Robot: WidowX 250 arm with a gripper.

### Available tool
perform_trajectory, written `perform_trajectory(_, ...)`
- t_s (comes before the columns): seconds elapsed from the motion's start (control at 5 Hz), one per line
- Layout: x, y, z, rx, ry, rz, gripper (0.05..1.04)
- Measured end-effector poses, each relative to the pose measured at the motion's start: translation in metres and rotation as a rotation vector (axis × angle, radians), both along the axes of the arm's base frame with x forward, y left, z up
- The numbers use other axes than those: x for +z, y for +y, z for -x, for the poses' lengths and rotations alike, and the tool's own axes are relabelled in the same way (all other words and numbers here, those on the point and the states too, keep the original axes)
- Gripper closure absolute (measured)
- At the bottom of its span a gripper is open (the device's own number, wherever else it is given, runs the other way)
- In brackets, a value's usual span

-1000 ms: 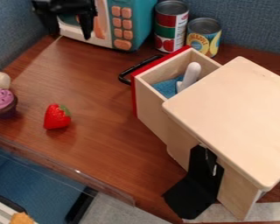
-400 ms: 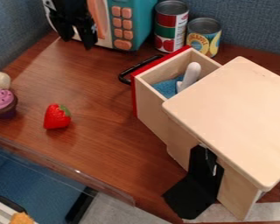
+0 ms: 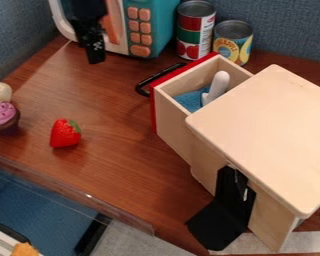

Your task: Close the drawer

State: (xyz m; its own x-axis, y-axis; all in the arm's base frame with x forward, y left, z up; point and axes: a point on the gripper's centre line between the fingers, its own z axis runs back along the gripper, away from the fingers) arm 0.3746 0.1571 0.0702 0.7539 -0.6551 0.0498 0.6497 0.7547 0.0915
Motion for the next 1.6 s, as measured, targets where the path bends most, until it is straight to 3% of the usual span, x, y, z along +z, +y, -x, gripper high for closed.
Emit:
perform_trajectory(0.2, 0.001, -0.014, -0.005, -0.275, 0.044, -0.078, 0.084)
perform_trajectory(0.4, -0.013, -0.023, 0.008, -0.524, 0.149, -0.165, 0.084)
perform_trajectory(0.6, -0.005, -0.039, 0.01, -0.788, 0.111, -0.19, 0.084)
perform_trajectory(0.8, -0.007, -0.034, 0.015, -0.975, 0.102, -0.142, 0.084)
perform_trajectory(1.0, -0.007, -0.033, 0.015, -1.042, 0.111, -0.114, 0.085)
perform_trajectory(1.2, -0.017, -0.028, 0.006, -1.047, 0.114, -0.049, 0.084)
perform_trajectory(1.6, -0.033, -0.045, 0.008, -1.059, 0.136, 0.001, 0.085)
